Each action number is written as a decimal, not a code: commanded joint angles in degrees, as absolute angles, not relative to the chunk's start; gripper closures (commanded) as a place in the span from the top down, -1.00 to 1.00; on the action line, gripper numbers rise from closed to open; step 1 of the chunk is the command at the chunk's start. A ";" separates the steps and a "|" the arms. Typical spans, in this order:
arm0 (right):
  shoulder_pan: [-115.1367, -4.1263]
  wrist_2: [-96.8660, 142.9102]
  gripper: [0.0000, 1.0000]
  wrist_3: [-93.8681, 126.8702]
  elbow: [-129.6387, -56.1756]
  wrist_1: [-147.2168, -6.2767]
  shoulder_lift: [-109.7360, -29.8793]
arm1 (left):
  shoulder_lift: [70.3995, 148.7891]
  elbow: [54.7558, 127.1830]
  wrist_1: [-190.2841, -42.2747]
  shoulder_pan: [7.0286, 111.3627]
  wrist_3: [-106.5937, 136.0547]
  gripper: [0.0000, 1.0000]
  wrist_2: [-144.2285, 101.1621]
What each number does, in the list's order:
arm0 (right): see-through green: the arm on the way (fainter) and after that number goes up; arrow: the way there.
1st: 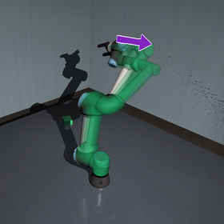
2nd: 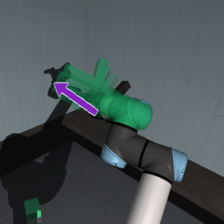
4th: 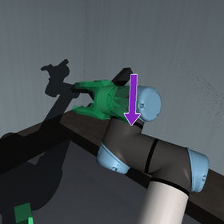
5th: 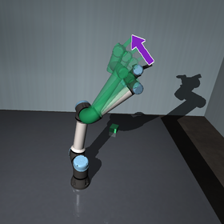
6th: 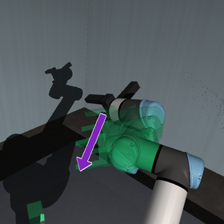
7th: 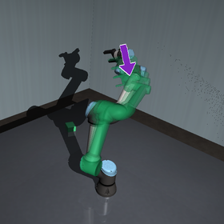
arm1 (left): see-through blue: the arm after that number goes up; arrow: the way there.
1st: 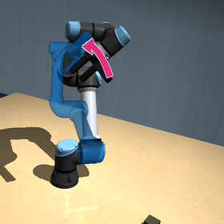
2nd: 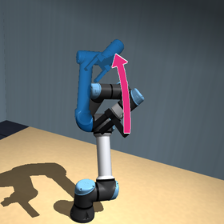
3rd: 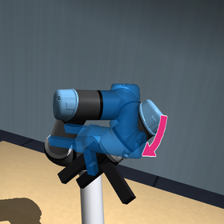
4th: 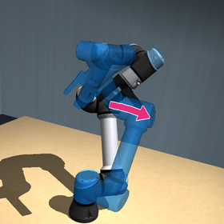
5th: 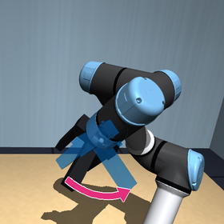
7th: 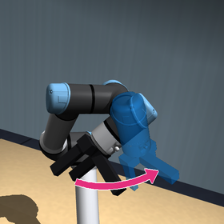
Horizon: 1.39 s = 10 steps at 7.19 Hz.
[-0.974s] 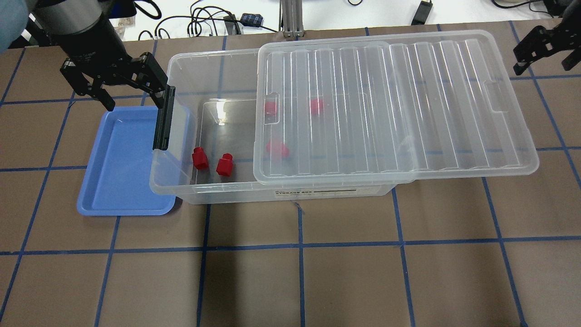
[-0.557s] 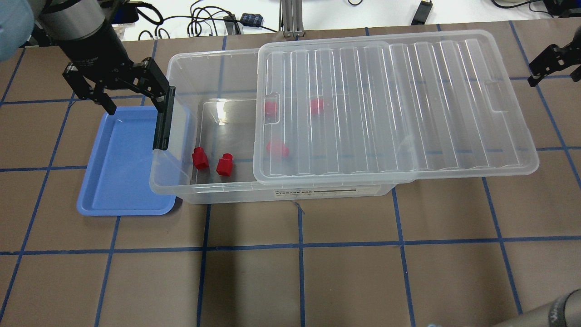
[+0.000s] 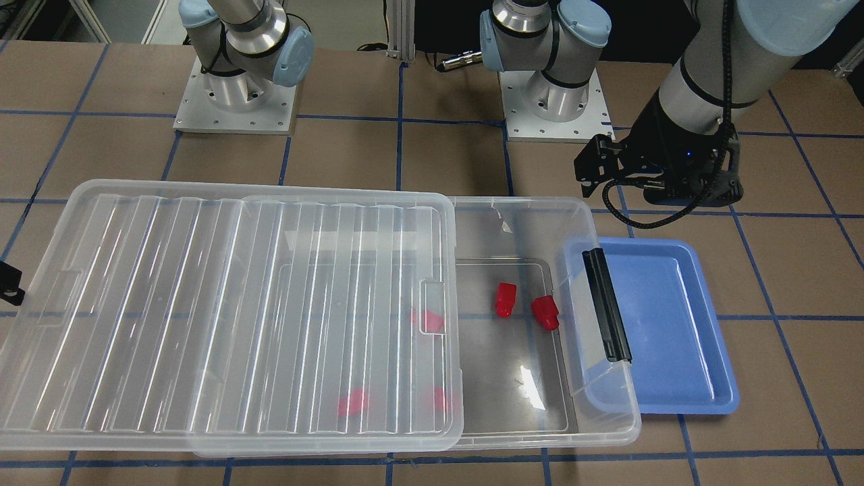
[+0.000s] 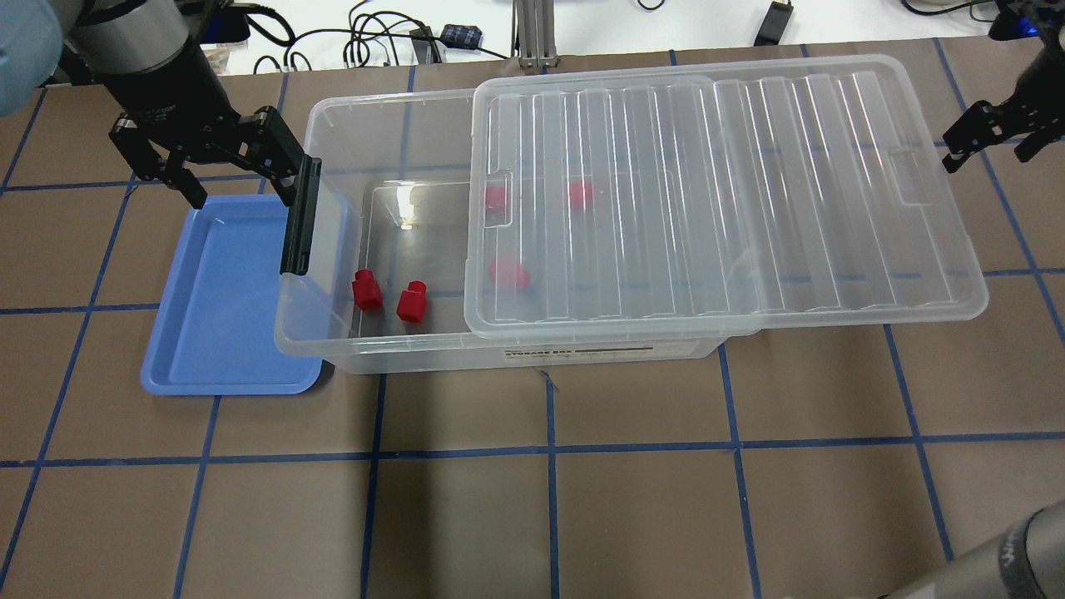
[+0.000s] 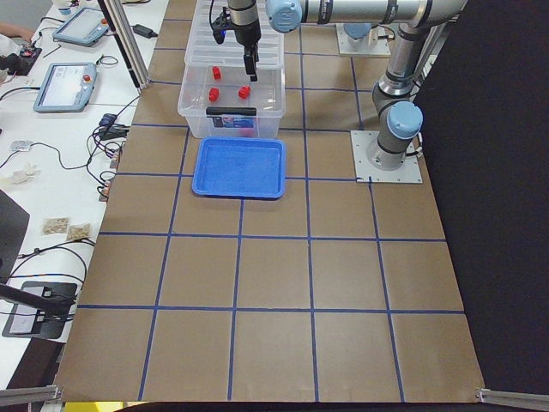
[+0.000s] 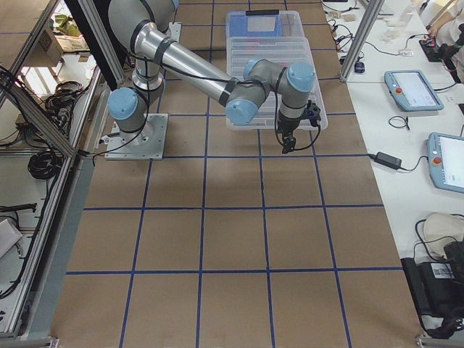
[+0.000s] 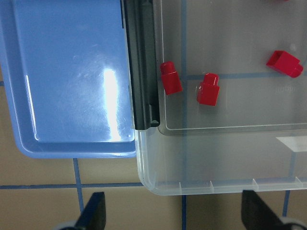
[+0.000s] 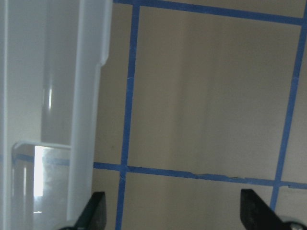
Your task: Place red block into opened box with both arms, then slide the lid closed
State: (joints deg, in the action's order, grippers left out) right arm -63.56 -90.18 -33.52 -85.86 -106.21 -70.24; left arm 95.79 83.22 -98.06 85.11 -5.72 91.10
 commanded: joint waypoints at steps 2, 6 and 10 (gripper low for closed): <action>-69.77 -88.07 1.00 -29.20 -86.39 -106.26 -70.40 | 95.71 83.14 -97.56 84.99 -5.71 1.00 91.06; -77.50 -87.98 1.00 -22.17 -86.57 -106.43 -70.58 | 95.89 83.14 -97.21 85.17 -5.10 1.00 91.14; -81.21 -87.89 1.00 -18.19 -86.49 -106.79 -70.31 | 95.89 83.14 -97.03 85.17 -5.10 1.00 91.05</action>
